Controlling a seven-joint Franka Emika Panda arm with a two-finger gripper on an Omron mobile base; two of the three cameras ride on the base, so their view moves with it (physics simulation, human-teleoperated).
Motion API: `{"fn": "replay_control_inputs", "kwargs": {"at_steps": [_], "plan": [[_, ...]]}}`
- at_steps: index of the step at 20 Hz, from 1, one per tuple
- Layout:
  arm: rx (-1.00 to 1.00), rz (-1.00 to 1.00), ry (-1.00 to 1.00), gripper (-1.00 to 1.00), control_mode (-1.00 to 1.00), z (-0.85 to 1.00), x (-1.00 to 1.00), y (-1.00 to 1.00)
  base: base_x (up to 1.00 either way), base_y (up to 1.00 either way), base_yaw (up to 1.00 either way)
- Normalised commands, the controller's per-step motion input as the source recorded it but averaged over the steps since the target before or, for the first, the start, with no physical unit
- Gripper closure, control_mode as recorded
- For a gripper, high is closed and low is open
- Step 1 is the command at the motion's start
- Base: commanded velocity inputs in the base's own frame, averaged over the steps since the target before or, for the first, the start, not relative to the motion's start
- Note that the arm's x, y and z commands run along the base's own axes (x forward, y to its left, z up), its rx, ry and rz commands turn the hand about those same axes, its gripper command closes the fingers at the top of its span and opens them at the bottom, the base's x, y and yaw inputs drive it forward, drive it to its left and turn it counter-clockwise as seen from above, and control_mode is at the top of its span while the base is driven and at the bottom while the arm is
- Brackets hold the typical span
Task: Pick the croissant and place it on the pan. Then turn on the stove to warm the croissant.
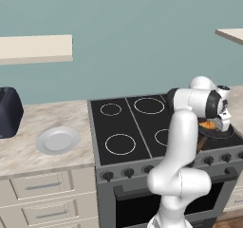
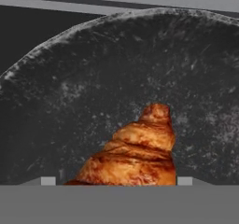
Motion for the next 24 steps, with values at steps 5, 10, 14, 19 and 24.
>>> {"fn": "replay_control_inputs", "kwargs": {"at_steps": [5, 10, 14, 19, 24], "plan": [[0.00, -0.04, 0.07, -1.00, -1.00, -0.33, 0.15, -0.05, 0.00, 0.00, 0.00], [0.00, -0.07, 0.00, -1.00, -1.00, -0.06, -0.04, -0.01, 0.00, 0.00, 0.00], [0.01, -0.03, -0.14, -1.00, -1.00, 0.00, -0.43, -0.11, 0.00, 0.00, 0.00], [0.01, -0.02, -0.27, -1.00, -1.00, 0.15, -0.52, -0.01, 0.00, 0.00, 0.00], [0.00, -0.02, -0.32, -1.00, -1.00, 0.65, -0.39, 0.18, 0.00, 0.00, 0.00]]}}
